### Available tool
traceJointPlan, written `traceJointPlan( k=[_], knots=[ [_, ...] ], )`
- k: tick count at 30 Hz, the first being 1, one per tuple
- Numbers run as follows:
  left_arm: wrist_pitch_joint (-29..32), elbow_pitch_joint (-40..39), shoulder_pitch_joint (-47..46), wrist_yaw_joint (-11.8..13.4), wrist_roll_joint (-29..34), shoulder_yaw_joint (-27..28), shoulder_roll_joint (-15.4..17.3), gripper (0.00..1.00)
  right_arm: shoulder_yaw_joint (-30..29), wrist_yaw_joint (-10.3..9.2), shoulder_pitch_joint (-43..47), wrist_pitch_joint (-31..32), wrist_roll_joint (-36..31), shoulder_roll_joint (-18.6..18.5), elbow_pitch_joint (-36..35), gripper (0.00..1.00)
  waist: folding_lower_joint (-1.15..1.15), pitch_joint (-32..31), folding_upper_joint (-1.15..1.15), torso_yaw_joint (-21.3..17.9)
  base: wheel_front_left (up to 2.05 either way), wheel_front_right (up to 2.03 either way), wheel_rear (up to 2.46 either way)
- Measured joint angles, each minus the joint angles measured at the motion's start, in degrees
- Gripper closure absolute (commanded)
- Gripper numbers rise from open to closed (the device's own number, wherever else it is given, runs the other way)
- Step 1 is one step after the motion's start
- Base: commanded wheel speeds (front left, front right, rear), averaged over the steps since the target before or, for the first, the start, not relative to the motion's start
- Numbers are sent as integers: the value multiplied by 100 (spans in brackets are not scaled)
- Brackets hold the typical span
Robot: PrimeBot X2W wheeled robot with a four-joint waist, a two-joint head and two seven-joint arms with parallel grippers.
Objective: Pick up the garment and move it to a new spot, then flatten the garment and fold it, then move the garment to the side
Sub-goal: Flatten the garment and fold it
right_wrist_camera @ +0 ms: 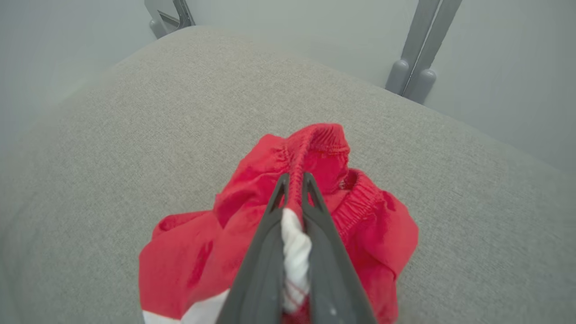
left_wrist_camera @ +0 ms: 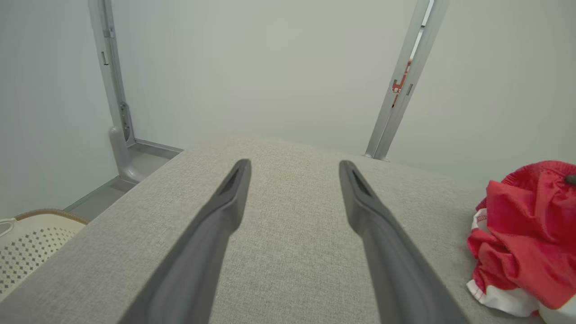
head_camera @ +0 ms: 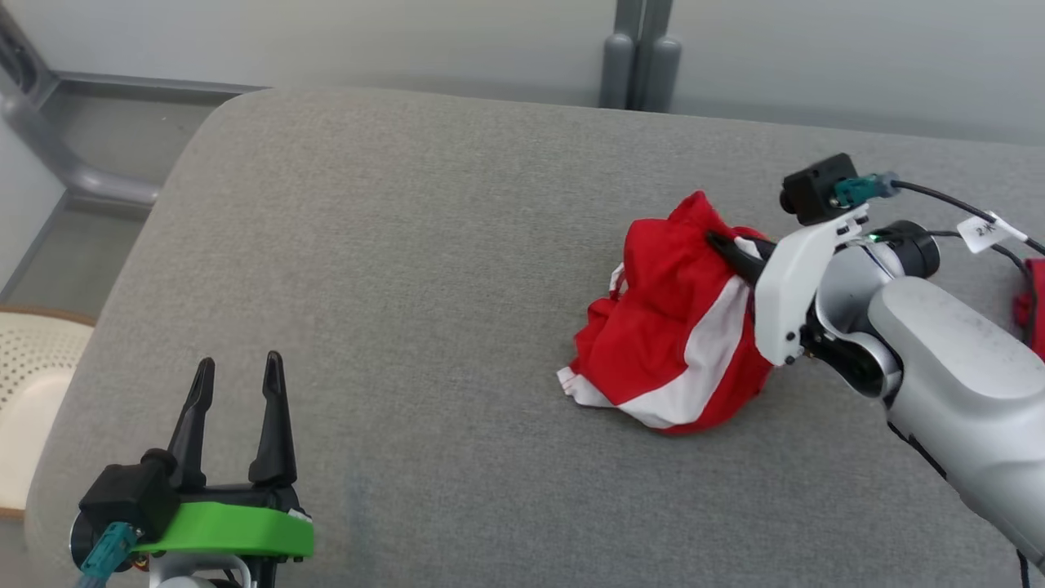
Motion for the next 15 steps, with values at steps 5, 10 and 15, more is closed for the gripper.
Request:
traceJointPlan(
  k=[5, 10, 15],
  knots=[
    [35, -68, 26, 32, 4, 7, 76, 0, -593, 0, 735, -93, -76, -341, -581, 100, 0, -56, 0, -416, 0, 0, 0],
    [93, -144, 37, 58, 5, 5, 130, 0, -1393, -1, 1728, -130, -232, -412, -1154, 100, 0, -90, 0, -829, 0, 0, 0],
    [163, -197, 48, 71, 4, -14, 177, 0, -2277, -1, 2830, -70, -475, -178, -1706, 100, 0, -96, 0, -1218, 0, 0, 0]
  ],
)
